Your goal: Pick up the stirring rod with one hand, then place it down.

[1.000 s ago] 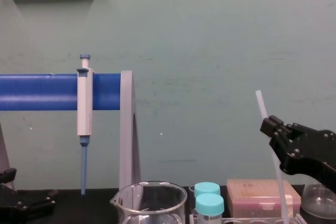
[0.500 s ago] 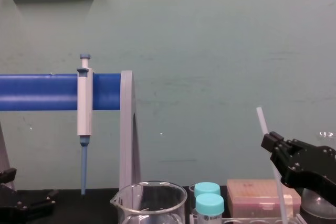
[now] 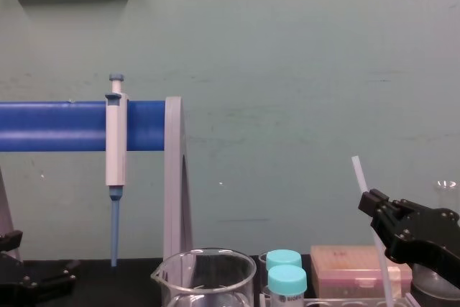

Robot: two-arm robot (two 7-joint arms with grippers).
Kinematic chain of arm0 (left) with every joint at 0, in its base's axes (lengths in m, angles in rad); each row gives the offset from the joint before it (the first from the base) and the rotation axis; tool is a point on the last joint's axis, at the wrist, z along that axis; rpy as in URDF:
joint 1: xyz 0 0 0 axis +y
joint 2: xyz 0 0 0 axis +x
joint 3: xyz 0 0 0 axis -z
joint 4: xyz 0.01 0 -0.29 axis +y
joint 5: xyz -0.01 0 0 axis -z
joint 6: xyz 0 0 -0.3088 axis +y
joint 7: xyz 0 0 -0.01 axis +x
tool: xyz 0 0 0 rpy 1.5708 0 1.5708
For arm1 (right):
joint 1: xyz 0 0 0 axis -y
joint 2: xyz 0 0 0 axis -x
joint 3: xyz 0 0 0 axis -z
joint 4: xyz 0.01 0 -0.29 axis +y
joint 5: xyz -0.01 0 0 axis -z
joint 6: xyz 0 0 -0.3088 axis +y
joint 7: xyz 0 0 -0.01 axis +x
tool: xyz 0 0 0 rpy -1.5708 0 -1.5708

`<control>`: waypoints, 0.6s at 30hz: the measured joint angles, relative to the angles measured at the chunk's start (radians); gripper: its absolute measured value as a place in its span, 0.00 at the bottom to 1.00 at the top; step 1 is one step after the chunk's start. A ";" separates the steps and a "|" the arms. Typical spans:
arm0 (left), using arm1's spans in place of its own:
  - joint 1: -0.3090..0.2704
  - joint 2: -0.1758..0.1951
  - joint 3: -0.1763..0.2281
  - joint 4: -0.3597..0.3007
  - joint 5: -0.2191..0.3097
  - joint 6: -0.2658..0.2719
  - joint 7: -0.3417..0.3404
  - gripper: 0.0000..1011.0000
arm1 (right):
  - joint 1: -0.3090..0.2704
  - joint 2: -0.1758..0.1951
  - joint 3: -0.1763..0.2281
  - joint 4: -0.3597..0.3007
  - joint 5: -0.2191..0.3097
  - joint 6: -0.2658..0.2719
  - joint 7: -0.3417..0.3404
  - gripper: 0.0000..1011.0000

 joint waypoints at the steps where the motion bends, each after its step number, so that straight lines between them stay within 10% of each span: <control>1: 0.000 0.000 0.000 0.000 0.000 0.000 0.000 0.99 | 0.000 0.000 0.000 0.000 0.000 0.000 0.000 0.06; 18: 0.000 0.000 0.000 0.000 0.000 0.000 0.000 0.99 | -0.001 0.000 0.000 -0.003 -0.002 -0.005 -0.001 0.06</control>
